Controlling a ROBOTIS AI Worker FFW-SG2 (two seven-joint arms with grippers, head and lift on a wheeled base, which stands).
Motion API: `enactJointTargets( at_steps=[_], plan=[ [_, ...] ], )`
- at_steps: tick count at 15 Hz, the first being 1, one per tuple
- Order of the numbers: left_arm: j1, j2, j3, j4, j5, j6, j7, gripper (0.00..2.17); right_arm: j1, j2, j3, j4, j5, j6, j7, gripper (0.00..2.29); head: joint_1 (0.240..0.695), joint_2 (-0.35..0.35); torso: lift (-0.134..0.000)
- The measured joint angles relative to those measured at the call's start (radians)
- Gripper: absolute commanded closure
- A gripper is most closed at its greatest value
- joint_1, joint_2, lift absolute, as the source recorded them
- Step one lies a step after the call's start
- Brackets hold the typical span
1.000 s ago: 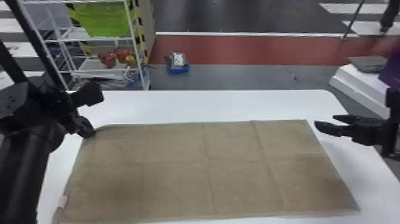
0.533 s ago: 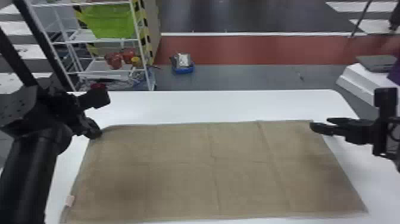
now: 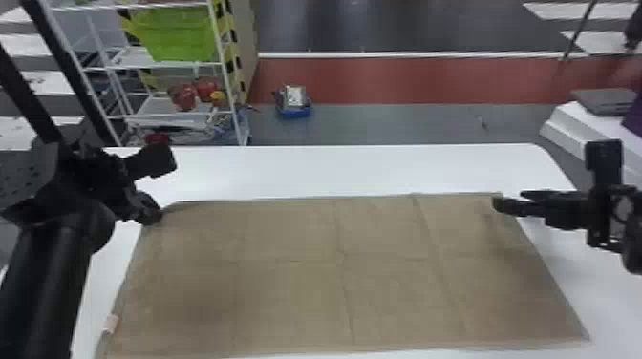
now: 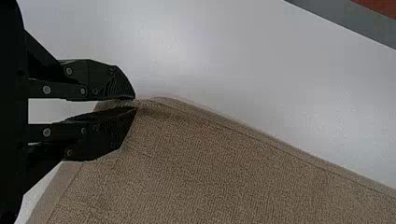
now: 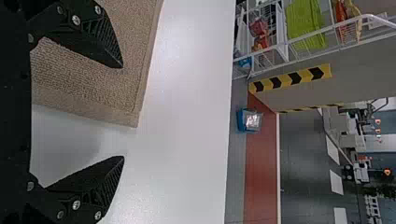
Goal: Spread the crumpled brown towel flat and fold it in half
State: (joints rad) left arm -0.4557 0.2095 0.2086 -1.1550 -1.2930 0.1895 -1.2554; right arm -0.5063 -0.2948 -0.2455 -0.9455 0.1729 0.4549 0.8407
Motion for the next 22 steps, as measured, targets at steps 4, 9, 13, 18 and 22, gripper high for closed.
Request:
enactJointTargets(
  at_steps=[4,9,13,18,22],
  plan=[
    [0.003,-0.001,0.000,-0.001,0.003,0.000,0.000,1.00,-0.020,0.000,0.026,0.030,0.011,0.003,-0.005,0.29,0.695,0.033,-0.134],
    [0.005,0.001,0.000,-0.002,0.005,-0.002,0.000,1.00,-0.026,0.000,0.032,0.034,0.024,0.009,-0.005,0.53,0.695,0.033,-0.134],
    [0.006,0.002,-0.001,-0.001,0.008,-0.006,0.000,1.00,-0.032,-0.001,0.032,0.045,0.032,0.006,-0.006,0.53,0.695,0.031,-0.134],
    [0.006,0.007,-0.001,0.000,0.015,-0.010,0.000,1.00,-0.053,-0.001,0.042,0.074,0.058,0.000,-0.008,0.65,0.695,0.030,-0.134],
    [0.006,0.010,0.000,0.000,0.017,-0.015,0.000,1.00,-0.055,0.000,0.060,0.075,0.064,0.001,-0.008,0.92,0.695,0.036,-0.134]
  ],
)
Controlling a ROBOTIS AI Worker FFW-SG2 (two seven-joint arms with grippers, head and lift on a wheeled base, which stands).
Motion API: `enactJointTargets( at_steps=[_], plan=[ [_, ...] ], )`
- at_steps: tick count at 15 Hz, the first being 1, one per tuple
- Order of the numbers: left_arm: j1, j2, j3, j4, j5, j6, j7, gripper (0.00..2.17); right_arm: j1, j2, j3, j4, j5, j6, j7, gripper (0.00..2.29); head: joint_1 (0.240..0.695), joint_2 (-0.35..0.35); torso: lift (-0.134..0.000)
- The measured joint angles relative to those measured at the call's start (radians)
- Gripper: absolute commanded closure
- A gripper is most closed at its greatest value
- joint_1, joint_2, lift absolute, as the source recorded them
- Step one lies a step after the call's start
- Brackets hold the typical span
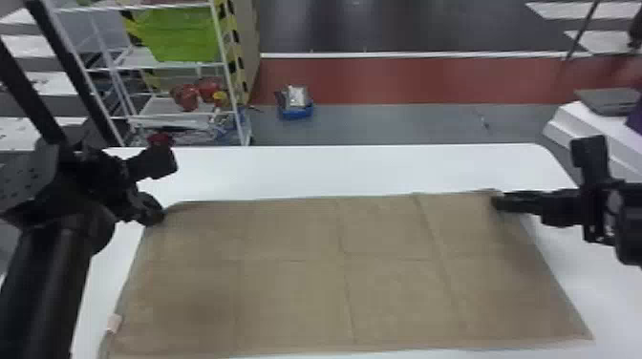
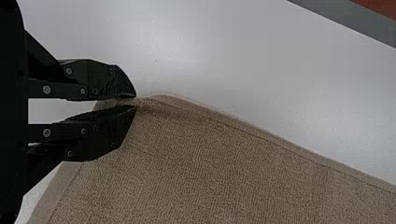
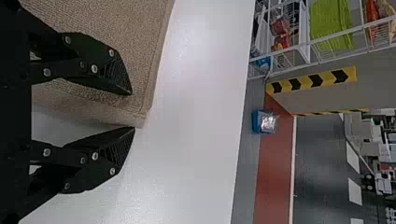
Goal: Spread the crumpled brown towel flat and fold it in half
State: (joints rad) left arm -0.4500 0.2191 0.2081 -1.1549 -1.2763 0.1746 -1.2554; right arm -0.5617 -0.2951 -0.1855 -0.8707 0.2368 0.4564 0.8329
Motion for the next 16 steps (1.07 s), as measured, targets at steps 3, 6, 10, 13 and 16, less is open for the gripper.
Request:
enactJointTargets(
  at_steps=[3,6,10,13,16],
  plan=[
    [0.000,0.000,0.000,0.001,0.000,-0.012,0.000,1.00,0.000,0.000,0.001,0.001,0.004,-0.003,0.000,0.92,0.695,0.035,-0.134],
    [0.000,0.000,0.002,0.001,0.001,-0.017,0.000,1.00,0.004,0.000,-0.010,0.005,-0.005,-0.027,0.000,0.93,0.695,0.034,-0.134],
    [0.022,0.000,0.033,-0.020,0.018,-0.046,0.000,1.32,0.029,-0.006,-0.030,-0.017,-0.013,-0.063,0.010,0.94,0.695,0.032,-0.134],
    [0.061,0.001,0.073,-0.064,0.034,-0.079,0.000,1.33,0.062,-0.007,-0.042,-0.048,-0.020,-0.087,0.016,0.94,0.695,0.035,-0.134],
    [0.084,0.002,0.086,-0.083,0.048,-0.090,0.000,1.33,0.082,-0.006,-0.043,-0.088,-0.023,-0.091,0.021,0.96,0.695,0.039,-0.134]
  ],
)
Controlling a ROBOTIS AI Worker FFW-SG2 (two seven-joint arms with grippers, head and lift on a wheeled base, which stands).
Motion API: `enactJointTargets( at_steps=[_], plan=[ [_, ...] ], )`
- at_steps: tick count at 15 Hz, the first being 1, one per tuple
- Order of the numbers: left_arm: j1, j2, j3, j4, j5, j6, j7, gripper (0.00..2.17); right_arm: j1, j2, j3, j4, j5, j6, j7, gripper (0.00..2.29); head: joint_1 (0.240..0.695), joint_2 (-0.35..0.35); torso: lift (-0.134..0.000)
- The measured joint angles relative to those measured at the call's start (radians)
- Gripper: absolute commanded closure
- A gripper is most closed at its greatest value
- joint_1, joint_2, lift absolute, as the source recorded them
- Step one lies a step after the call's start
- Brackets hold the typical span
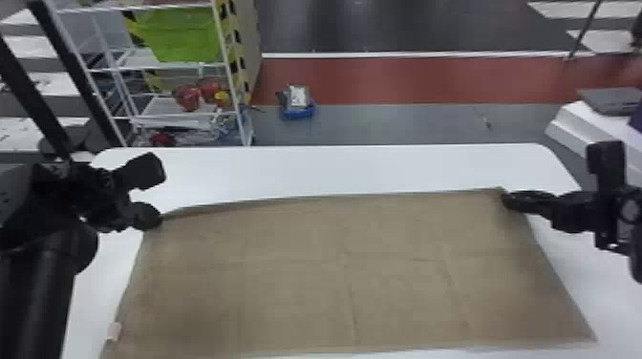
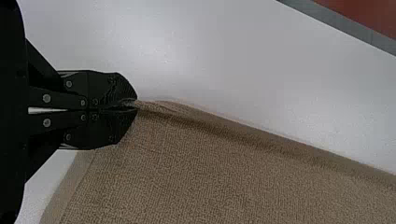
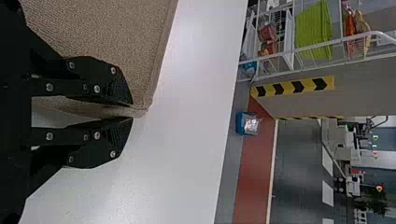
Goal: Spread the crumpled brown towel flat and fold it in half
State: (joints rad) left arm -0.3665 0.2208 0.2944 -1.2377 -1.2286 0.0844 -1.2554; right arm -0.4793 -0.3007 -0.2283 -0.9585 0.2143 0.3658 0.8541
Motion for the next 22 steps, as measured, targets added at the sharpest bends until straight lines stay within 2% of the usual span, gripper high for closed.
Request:
enactJointTargets(
  at_steps=[1,4,7,13,17,22],
  plan=[
    [0.005,0.000,0.001,-0.004,0.007,-0.001,0.000,1.35,0.010,0.001,-0.001,-0.012,-0.003,0.000,0.005,1.05,0.695,0.040,-0.134],
    [0.039,-0.002,0.019,-0.054,0.034,-0.005,0.000,1.36,0.066,0.003,-0.004,-0.099,-0.030,0.021,0.029,1.05,0.695,0.049,-0.134],
    [0.113,-0.010,0.062,-0.161,0.089,-0.026,-0.010,1.36,0.167,0.004,-0.008,-0.249,-0.052,0.049,0.079,1.05,0.695,0.063,-0.134],
    [0.253,-0.028,0.165,-0.365,0.230,-0.060,0.080,1.36,0.312,0.005,-0.064,-0.500,-0.069,0.100,0.130,1.05,0.695,0.086,-0.134],
    [0.241,-0.029,0.165,-0.376,0.239,-0.060,0.148,1.36,0.318,0.005,-0.091,-0.541,-0.084,0.129,0.131,1.05,0.695,0.083,-0.134],
    [0.207,-0.032,0.171,-0.390,0.247,-0.057,0.159,1.36,0.317,0.005,-0.119,-0.601,-0.101,0.193,0.149,1.05,0.695,0.076,-0.134]
  ],
)
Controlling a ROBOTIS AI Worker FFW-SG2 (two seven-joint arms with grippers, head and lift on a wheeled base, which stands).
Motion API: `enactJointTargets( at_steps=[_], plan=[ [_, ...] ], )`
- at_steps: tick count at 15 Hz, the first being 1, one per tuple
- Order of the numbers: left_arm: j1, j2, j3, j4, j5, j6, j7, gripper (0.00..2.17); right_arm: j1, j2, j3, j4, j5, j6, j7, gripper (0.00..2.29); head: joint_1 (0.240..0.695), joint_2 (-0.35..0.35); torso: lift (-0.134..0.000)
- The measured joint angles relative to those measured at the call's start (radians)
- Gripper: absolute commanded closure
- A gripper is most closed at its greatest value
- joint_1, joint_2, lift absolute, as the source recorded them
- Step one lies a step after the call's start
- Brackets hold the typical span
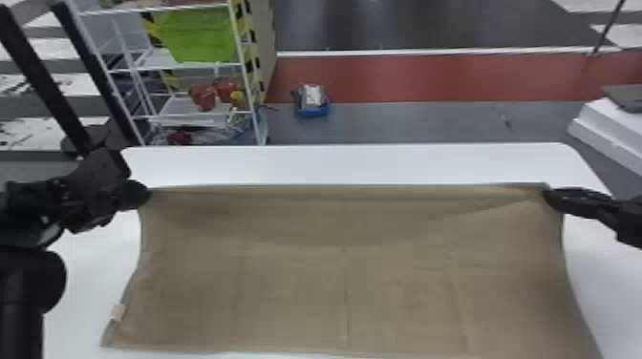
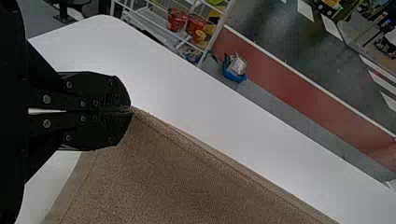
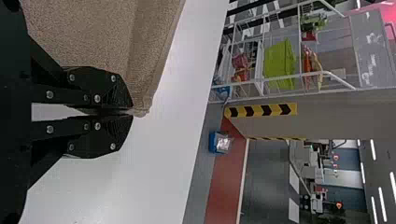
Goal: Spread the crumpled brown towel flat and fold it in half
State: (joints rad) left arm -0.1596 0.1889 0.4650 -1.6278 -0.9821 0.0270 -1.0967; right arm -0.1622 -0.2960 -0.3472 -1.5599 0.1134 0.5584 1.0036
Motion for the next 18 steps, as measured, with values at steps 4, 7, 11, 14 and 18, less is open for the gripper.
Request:
enactJointTargets(
  at_steps=[4,7,11,14,18],
  plan=[
    [0.115,-0.006,0.052,-0.103,0.076,-0.017,-0.001,1.36,0.104,0.000,-0.016,-0.120,-0.017,0.002,0.060,1.05,0.695,0.102,-0.134],
    [0.202,-0.036,0.120,-0.182,0.111,-0.109,-0.006,1.36,0.196,-0.010,-0.042,-0.187,-0.027,-0.038,0.084,1.05,0.695,0.109,-0.134],
    [0.289,-0.071,0.194,-0.240,0.167,-0.221,-0.004,1.35,0.305,-0.032,-0.071,-0.253,-0.030,-0.098,0.125,1.05,0.695,0.112,-0.134],
    [0.345,-0.100,0.245,-0.252,0.183,-0.338,-0.001,1.35,0.368,-0.042,-0.086,-0.264,-0.028,-0.150,0.160,1.05,0.695,0.111,-0.134],
    [0.410,-0.123,0.278,-0.258,0.186,-0.454,0.002,1.35,0.429,-0.044,-0.066,-0.273,-0.016,-0.196,0.186,1.05,0.695,0.126,-0.134]
  ],
)
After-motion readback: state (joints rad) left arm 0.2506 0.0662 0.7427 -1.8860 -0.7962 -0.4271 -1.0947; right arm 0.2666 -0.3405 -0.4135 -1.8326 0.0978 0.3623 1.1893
